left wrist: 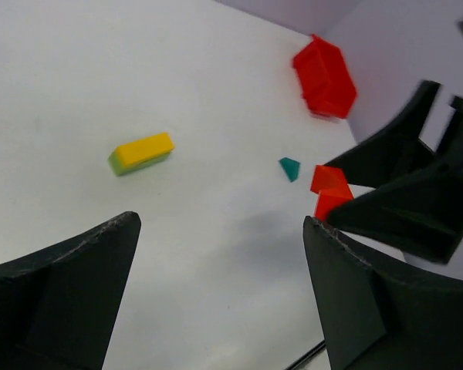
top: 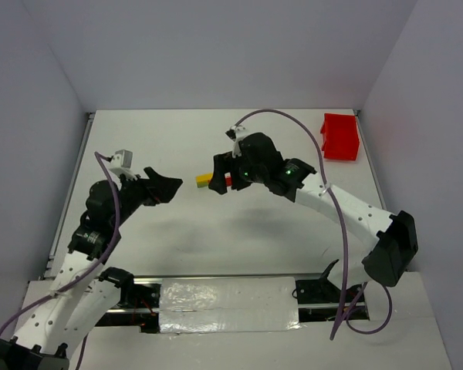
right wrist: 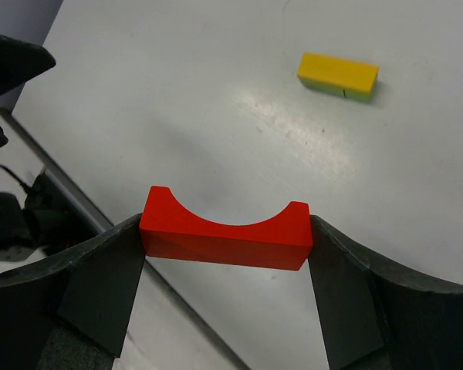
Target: Build the wood block tower
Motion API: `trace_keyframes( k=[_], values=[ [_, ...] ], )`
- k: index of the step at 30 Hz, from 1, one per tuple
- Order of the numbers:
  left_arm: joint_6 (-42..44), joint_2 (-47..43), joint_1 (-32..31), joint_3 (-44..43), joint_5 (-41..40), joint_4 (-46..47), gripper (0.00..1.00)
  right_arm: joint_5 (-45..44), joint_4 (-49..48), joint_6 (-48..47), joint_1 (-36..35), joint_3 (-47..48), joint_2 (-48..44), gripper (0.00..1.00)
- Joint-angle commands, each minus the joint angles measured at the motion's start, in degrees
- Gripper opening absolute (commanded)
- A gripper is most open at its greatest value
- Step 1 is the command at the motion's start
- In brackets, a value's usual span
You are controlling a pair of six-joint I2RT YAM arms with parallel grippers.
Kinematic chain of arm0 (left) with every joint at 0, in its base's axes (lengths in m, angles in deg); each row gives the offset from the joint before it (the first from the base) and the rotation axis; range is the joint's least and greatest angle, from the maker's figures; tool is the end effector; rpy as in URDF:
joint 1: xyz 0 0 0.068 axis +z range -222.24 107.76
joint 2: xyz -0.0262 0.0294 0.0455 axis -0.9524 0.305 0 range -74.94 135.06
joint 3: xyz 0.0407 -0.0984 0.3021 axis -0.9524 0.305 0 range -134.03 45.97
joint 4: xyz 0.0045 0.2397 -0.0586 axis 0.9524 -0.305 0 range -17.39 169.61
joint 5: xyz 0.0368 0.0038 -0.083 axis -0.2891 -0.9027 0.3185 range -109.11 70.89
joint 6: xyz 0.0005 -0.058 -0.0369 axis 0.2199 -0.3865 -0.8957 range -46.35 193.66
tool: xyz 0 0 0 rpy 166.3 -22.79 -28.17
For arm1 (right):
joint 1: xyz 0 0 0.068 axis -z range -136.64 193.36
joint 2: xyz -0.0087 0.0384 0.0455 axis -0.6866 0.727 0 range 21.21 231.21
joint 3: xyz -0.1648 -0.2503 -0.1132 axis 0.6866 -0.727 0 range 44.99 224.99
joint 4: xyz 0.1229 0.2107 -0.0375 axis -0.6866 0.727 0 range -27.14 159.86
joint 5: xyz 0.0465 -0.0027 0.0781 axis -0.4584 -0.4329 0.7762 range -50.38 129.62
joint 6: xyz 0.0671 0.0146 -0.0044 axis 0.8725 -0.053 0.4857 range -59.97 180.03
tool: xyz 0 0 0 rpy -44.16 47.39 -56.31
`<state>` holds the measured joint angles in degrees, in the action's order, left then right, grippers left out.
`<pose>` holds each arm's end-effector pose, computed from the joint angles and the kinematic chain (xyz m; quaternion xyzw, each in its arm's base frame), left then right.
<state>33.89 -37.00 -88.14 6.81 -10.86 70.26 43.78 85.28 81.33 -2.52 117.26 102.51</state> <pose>0.1218 -0.0429 0.3525 -0.1097 0.7469 -0.3532 0.5526 0.2192 0.2319 0.3785 -0.2030 0.8479 0.2969 0.3896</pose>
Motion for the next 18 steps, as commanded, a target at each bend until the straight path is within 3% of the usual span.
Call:
trace_keyframes(
  k=[1,6,8,9,10,13,16,18],
  values=[
    [4.87,-4.16,-0.1,8.46,10.99,25.38,0.99,10.31,9.91,1.21,4.57,5.33,-1.76,0.0],
    [11.36,-4.63,-2.63,19.62,10.91,50.94,0.99,15.1,28.33,-3.71,9.94,18.76,6.91,0.0],
    [19.58,-1.64,-8.51,20.96,9.07,54.86,0.99,14.73,33.29,-5.12,9.85,25.16,10.09,0.0],
    [22.95,-0.42,-11.14,19.92,8.02,53.83,0.99,15.52,35.92,-5.65,9.94,26.42,11.07,0.0],
    [29.59,1.51,-17.87,18.95,4.53,52.25,0.97,15.78,36.64,-6.0,9.94,27.21,11.69,0.0],
    [37.46,4.6,-30.36,15.87,-4.01,47.86,0.97,14.12,36.82,-5.3,9.85,26.87,9.59,0.0],
    [44.68,6.01,-35.5,15.51,-10.96,48.27,0.98,12.37,39.01,-5.65,8.46,27.05,9.06,0.0],
    [45.22,7.58,-35.78,15.25,-11.16,49.15,0.98,11.31,40.25,-6.27,7.05,26.52,8.97,0.0]
  ],
)
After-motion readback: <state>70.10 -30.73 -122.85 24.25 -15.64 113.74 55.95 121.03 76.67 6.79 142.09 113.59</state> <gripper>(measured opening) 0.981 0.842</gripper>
